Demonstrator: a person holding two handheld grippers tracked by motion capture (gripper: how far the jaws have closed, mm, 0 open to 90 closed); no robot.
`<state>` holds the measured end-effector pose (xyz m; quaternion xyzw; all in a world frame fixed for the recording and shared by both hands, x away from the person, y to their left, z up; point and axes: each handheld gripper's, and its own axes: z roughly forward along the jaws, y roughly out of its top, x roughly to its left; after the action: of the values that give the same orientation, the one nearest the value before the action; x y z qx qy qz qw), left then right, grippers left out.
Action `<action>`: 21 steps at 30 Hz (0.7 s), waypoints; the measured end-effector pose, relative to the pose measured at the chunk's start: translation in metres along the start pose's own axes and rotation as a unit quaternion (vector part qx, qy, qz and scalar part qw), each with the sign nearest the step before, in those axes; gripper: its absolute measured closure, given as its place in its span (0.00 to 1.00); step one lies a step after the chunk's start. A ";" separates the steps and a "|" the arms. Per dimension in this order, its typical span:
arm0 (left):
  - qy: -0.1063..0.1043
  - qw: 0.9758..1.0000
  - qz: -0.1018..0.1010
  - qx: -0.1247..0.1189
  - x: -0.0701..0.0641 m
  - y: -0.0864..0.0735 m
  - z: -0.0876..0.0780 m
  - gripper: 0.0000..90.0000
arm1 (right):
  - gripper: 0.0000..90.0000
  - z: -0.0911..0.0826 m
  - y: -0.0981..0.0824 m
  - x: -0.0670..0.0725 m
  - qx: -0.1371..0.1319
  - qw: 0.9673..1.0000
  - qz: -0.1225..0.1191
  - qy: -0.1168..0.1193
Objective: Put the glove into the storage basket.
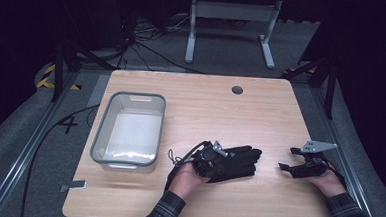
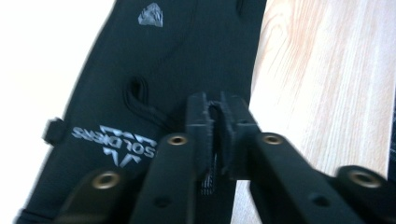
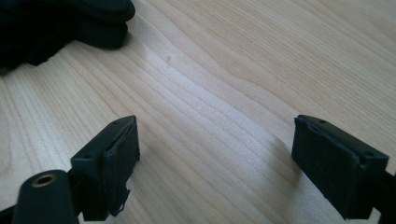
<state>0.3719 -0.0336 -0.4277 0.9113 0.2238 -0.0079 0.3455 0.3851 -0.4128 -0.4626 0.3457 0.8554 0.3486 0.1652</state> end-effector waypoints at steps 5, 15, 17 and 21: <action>0.008 1.000 0.022 -0.016 0.006 0.013 -0.005 0.55 | 0.17 0.000 0.000 -0.001 0.002 1.000 0.005 0.004; 0.004 0.998 0.060 0.005 0.022 0.027 0.014 0.19 | 0.17 0.000 0.000 -0.001 0.002 1.000 0.006 0.005; 0.003 0.998 0.063 0.008 0.024 0.029 0.018 0.17 | 0.17 0.000 0.000 -0.001 0.002 1.000 0.006 0.006; 0.000 0.997 0.072 0.026 0.025 0.032 0.029 0.15 | 0.17 0.000 0.000 -0.001 0.002 1.000 0.006 0.005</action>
<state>0.4111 -0.0627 -0.4339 0.9338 0.1571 0.0111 0.3211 0.3860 -0.4131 -0.4628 0.3491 0.8550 0.3495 0.1577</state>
